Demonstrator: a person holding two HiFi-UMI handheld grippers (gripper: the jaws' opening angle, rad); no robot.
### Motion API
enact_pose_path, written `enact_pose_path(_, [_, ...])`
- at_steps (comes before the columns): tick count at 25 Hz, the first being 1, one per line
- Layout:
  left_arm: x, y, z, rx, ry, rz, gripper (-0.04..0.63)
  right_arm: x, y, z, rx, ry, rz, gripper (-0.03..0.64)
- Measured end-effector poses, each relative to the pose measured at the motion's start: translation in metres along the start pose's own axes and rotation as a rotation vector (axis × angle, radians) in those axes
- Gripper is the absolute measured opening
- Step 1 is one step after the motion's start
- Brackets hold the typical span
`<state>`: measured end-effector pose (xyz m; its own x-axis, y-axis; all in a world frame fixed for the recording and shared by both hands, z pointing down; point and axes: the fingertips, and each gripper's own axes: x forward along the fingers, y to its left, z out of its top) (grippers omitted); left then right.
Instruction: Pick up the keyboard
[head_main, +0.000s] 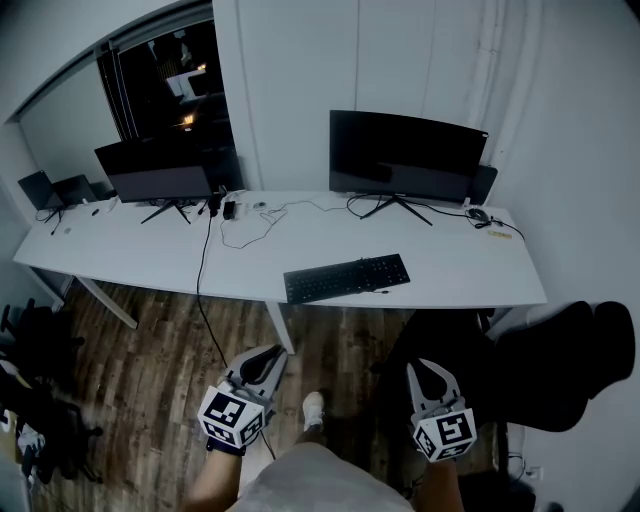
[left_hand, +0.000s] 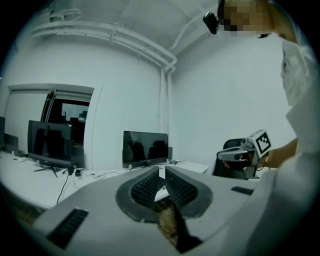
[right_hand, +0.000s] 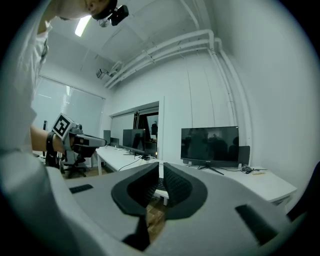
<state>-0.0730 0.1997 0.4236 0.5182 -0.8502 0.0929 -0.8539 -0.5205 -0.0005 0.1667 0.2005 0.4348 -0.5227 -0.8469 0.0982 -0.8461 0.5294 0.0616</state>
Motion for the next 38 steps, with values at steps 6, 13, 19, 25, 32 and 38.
enact_pose_path(6, [0.043,0.034,-0.012,-0.024,0.014,0.002,0.034,0.05,-0.019,-0.012,0.002,0.024,0.014,0.037])
enact_pose_path(13, [0.112,0.095,-0.02,-0.037,0.033,0.001,0.034,0.134,-0.053,-0.02,0.002,0.053,0.016,0.067])
enact_pose_path(19, [0.175,0.15,-0.023,-0.044,0.069,-0.031,0.034,0.213,-0.079,-0.025,0.005,0.103,0.018,0.078])
enact_pose_path(25, [0.224,0.198,-0.039,-0.053,0.128,-0.056,0.034,0.284,-0.095,-0.043,0.01,0.165,0.022,0.088])
enact_pose_path(32, [0.251,0.237,-0.067,-0.08,0.194,-0.055,0.035,0.335,-0.1,-0.082,0.032,0.29,0.034,0.127])
enact_pose_path(38, [0.264,0.243,-0.09,-0.116,0.248,-0.07,0.077,0.357,-0.105,-0.124,0.085,0.436,0.048,0.18])
